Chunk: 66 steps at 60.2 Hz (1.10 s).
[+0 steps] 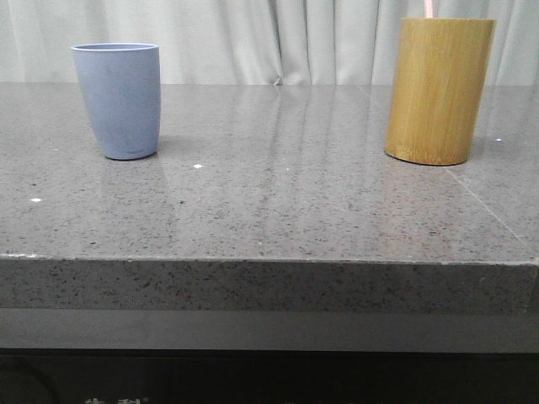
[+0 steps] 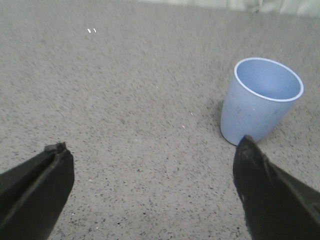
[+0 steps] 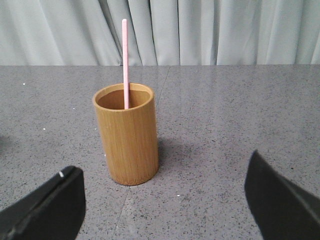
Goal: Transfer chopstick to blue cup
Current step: 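Lower the left gripper over the light blue cup and grasp its rim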
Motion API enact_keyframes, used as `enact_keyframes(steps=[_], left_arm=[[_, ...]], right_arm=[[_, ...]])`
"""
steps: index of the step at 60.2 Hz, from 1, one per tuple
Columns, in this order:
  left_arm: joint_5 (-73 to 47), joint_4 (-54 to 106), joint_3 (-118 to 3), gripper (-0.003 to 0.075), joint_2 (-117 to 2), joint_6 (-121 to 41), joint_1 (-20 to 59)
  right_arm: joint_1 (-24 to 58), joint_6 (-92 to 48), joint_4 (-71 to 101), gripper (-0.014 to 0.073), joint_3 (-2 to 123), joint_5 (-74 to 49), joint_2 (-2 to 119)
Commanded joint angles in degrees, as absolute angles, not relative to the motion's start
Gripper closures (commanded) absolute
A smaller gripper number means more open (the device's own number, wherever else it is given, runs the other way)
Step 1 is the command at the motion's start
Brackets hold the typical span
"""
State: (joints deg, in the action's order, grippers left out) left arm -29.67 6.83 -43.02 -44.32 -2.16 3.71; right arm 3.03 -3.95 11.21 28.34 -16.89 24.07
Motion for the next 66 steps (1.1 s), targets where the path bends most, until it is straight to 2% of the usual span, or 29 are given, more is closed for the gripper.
enact_keyframes(steps=[1, 21, 31, 58, 66], left_arm=[[-32.7, 7.6, -52.3, 0.0099, -50.5, -2.0, 4.8], [-51.1, 7.6, -78.5, 0.01, -74.8, -2.1, 10.0], [-54.6, 7.6, -87.1, 0.0101, -82.7, -2.1, 13.5], [-58.5, 7.4, -96.3, 0.0105, -96.3, -2.1, 15.3], [-58.6, 7.3, -96.8, 0.0204, -98.4, -2.1, 15.3]], right_arm=[[2.6, -4.2, 11.3, -0.0059, 30.5, -12.2, 24.9], [2.6, -4.2, 11.3, -0.0059, 30.5, -12.4, 24.9], [2.6, -4.2, 11.3, -0.0059, 30.4, -12.6, 24.9], [2.6, -4.2, 11.3, -0.0059, 30.4, -12.6, 24.9], [2.6, -4.2, 11.3, -0.0059, 30.4, -12.6, 24.9]])
